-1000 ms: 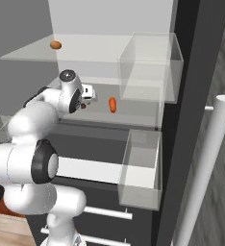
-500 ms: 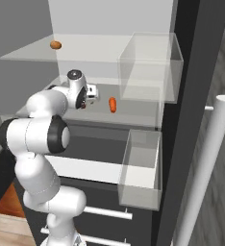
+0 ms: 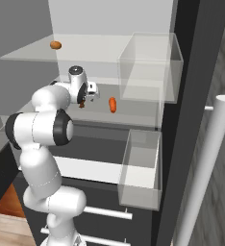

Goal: Open the fridge, remove the tangerine, carrot, and chicken drumstick, and place them on any counter.

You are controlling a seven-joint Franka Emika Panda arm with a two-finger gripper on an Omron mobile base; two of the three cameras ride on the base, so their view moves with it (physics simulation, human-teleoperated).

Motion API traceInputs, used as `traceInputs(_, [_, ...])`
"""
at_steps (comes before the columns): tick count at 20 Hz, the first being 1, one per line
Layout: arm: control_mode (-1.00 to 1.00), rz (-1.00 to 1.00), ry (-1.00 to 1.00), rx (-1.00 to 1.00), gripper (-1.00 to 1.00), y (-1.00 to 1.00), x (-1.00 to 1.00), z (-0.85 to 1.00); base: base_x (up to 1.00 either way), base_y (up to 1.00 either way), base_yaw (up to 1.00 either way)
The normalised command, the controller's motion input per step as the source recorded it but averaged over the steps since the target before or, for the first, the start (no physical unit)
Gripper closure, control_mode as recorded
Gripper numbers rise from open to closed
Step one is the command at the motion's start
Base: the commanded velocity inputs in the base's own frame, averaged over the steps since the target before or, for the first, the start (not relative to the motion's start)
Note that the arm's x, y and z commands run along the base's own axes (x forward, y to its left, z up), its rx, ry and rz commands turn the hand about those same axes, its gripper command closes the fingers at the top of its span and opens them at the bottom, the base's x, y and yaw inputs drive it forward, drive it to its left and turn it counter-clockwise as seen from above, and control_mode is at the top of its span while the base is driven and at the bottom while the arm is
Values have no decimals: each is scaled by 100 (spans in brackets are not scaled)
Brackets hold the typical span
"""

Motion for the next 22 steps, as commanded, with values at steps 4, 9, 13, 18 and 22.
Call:
traceInputs(4, [-100,0,0,0,100,0,0,0,0,0,0])
traceInputs(9, [-100,0,0,0,100,0,0,0,0,0,0])
traceInputs(13, [-100,0,0,0,100,3,-29,-9,0,0,0])
traceInputs(18, [-100,0,-12,0,100,0,-96,8,0,0,0])
traceInputs(22, [-100,14,-21,0,100,0,-100,63,0,0,0])
